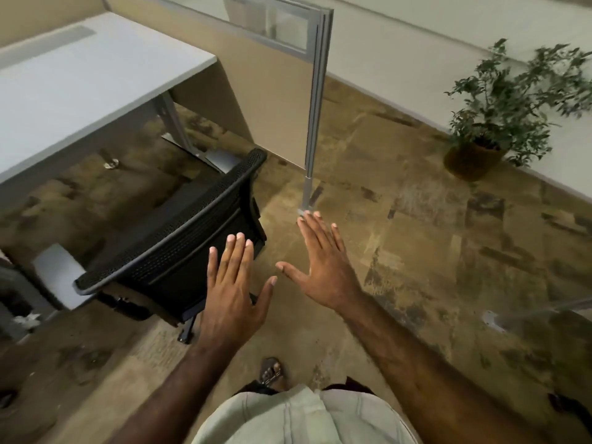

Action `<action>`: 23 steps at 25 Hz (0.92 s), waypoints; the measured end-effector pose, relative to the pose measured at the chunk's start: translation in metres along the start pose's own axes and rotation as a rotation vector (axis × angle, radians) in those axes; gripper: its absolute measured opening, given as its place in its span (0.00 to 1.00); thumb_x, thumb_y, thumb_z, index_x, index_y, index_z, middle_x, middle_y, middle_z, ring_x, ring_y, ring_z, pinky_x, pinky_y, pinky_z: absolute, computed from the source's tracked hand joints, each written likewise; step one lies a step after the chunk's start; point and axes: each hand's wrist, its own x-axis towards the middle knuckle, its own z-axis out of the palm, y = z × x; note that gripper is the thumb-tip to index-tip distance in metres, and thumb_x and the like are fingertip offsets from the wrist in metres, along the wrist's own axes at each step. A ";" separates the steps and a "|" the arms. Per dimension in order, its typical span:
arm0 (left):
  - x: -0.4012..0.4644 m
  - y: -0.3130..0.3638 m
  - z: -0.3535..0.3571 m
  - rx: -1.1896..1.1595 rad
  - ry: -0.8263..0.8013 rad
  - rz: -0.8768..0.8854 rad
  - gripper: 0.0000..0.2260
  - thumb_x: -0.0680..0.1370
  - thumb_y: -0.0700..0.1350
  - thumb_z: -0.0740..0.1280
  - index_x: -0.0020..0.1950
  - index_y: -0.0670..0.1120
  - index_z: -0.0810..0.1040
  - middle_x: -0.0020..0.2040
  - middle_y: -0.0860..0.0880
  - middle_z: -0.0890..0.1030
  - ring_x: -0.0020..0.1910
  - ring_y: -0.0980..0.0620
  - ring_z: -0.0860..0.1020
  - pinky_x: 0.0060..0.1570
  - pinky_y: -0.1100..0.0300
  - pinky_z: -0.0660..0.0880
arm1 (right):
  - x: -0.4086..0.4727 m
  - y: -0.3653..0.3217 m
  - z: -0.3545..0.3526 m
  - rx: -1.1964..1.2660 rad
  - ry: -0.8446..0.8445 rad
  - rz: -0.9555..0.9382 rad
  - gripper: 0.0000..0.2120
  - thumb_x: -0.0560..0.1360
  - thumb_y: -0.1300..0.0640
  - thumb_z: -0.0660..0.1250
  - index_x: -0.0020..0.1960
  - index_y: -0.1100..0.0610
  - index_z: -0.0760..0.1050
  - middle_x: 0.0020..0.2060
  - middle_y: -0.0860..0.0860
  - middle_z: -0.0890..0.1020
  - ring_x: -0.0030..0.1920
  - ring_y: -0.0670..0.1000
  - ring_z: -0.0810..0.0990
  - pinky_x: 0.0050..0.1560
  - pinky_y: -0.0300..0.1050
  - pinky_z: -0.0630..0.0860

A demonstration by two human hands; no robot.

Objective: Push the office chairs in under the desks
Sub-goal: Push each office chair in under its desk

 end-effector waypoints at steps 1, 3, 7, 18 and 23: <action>0.008 -0.004 -0.002 -0.004 0.030 -0.020 0.36 0.86 0.62 0.56 0.85 0.40 0.57 0.87 0.42 0.56 0.88 0.47 0.49 0.86 0.41 0.46 | 0.017 -0.003 -0.001 0.016 -0.001 -0.038 0.48 0.81 0.27 0.59 0.89 0.56 0.50 0.89 0.50 0.50 0.88 0.47 0.41 0.87 0.59 0.42; 0.016 -0.003 -0.007 -0.023 0.080 -0.029 0.35 0.86 0.61 0.58 0.85 0.39 0.59 0.86 0.40 0.58 0.87 0.46 0.51 0.85 0.38 0.50 | 0.035 -0.009 -0.005 0.029 0.026 -0.089 0.48 0.81 0.28 0.61 0.88 0.56 0.51 0.89 0.51 0.50 0.88 0.48 0.42 0.87 0.60 0.43; 0.027 -0.005 -0.019 0.010 0.226 -0.128 0.33 0.85 0.58 0.62 0.83 0.38 0.62 0.85 0.39 0.62 0.87 0.44 0.56 0.84 0.38 0.54 | 0.075 -0.019 -0.009 0.112 0.050 -0.278 0.46 0.82 0.31 0.65 0.88 0.55 0.54 0.88 0.53 0.52 0.88 0.50 0.45 0.87 0.61 0.46; 0.032 -0.016 -0.053 0.219 0.174 -0.784 0.36 0.85 0.61 0.48 0.84 0.37 0.62 0.86 0.39 0.58 0.87 0.41 0.51 0.82 0.30 0.48 | 0.187 -0.028 -0.011 0.159 -0.147 -0.591 0.39 0.82 0.28 0.58 0.87 0.46 0.59 0.89 0.52 0.51 0.88 0.50 0.42 0.87 0.58 0.41; 0.016 -0.021 -0.057 0.238 0.025 -0.846 0.38 0.83 0.64 0.39 0.87 0.42 0.47 0.87 0.46 0.40 0.86 0.48 0.36 0.85 0.39 0.41 | 0.217 -0.023 0.000 0.040 -0.248 -0.561 0.37 0.85 0.29 0.50 0.87 0.47 0.59 0.88 0.52 0.52 0.88 0.51 0.43 0.86 0.57 0.37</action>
